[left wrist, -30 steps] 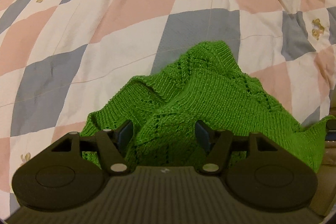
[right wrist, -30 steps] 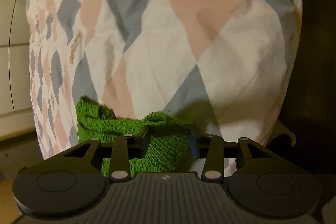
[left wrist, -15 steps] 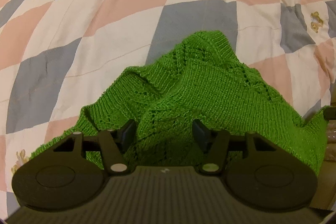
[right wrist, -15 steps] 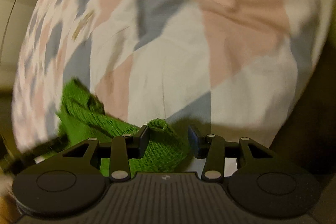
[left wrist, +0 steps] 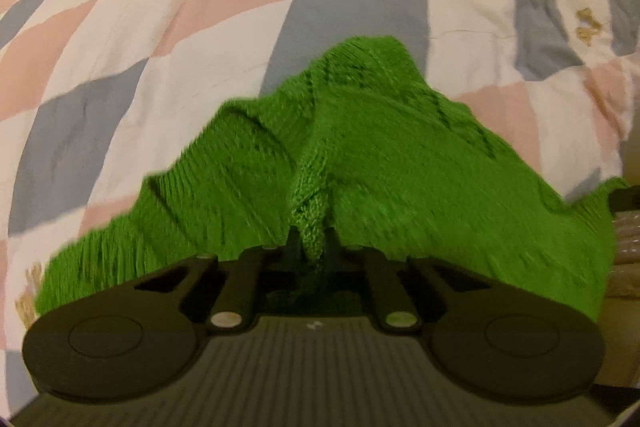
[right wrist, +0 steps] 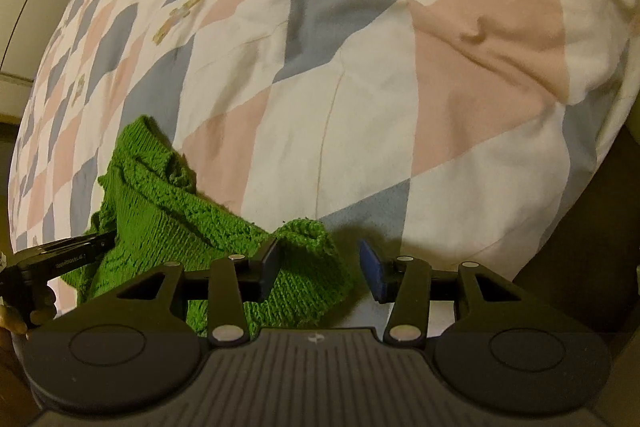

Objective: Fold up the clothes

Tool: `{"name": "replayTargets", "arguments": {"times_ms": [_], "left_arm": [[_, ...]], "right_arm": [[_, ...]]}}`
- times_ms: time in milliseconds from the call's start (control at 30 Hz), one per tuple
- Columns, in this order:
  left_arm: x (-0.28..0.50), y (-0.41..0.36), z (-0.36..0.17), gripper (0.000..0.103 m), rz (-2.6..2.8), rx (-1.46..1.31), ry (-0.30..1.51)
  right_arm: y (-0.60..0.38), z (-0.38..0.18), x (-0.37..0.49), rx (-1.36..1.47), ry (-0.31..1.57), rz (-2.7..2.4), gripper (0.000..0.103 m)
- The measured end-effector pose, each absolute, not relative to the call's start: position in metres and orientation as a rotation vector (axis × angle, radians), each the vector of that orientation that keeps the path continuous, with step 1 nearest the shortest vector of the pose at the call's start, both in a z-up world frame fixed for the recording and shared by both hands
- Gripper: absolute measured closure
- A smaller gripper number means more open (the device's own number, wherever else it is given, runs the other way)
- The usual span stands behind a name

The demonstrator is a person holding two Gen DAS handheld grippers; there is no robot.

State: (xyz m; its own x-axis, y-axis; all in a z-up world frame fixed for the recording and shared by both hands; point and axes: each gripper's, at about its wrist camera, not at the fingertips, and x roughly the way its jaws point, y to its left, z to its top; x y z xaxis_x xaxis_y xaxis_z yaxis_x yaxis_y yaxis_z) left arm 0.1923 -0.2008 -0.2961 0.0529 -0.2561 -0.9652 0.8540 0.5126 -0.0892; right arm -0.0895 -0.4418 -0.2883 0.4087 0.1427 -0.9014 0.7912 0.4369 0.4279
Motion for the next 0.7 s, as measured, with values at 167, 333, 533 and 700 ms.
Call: {"name": "replayTargets", "arguments": {"times_ms": [167,333,533,700], "left_arm": [[0.171,-0.159,-0.273,0.097,-0.913,0.497,1.258],[0.165,-0.148,-0.276,0.093,-0.898,0.464,1.277],[0.162,-0.140,-0.282,0.056,-0.886,0.415,1.301],[0.195,-0.143,-0.306,0.052,-0.835,0.265,1.387]], "right_arm": [[-0.435,-0.274,-0.099,0.908,1.114,-0.347,0.052],[-0.427,-0.269,-0.104,0.693,1.169,-0.232,0.050],[-0.432,-0.290,-0.079,0.565,1.168,-0.130,0.050],[-0.447,-0.306,-0.065,0.682,1.115,-0.044,0.050]]}}
